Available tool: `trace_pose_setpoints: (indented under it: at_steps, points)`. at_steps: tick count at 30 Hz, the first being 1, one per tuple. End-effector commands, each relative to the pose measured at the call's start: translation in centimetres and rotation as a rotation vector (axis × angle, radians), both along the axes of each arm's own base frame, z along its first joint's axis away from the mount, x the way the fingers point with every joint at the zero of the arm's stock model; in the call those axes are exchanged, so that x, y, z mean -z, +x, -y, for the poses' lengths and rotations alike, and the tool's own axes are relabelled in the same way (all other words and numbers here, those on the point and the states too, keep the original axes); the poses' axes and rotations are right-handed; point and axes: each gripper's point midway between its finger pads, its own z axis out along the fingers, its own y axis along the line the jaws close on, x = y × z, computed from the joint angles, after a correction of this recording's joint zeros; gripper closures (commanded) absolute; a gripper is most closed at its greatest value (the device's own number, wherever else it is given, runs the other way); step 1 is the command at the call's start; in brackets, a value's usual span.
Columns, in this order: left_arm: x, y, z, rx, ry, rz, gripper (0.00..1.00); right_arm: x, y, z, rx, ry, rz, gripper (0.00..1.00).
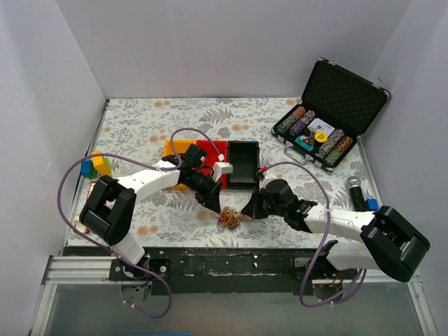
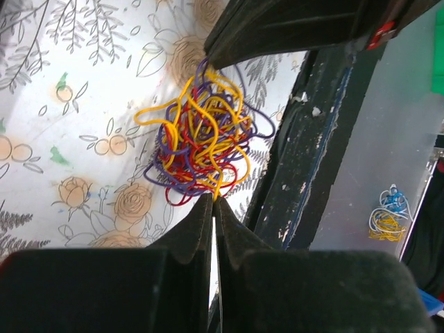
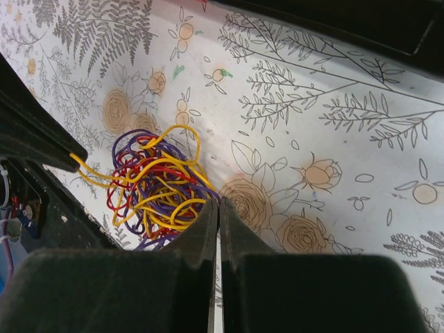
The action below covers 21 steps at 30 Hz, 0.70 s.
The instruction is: Untangle the cables
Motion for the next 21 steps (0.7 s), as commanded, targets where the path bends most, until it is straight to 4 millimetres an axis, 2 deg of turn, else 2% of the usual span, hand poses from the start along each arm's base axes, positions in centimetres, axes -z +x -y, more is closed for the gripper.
trace_pose_setpoints:
  at_steps: [1,5,8,13,16,21]
  points:
    - [-1.0,1.0,-1.7,-0.008,0.059,0.095,1.00,-2.1,0.9,-0.1,0.019,0.008,0.059,0.99]
    - [-1.4,2.7,-5.1,-0.035,0.141,0.193,1.00,-1.6,0.6,2.0,0.081,-0.023,0.070,0.99]
    - [-1.8,4.2,-7.8,-0.085,0.177,0.200,1.00,-1.6,0.3,3.0,0.120,-0.016,0.073,0.99]
    - [-3.5,5.7,-10.5,-0.148,0.167,0.224,1.00,-0.7,-0.2,5.6,0.212,-0.089,0.033,0.99]
    - [-3.8,5.9,-11.5,-0.163,0.179,0.248,1.00,-0.4,-0.5,7.9,0.331,-0.130,-0.012,0.99]
    - [-3.7,5.1,-13.6,-0.177,0.206,0.253,1.00,1.6,-1.8,12.3,0.530,-0.233,-0.101,0.99]
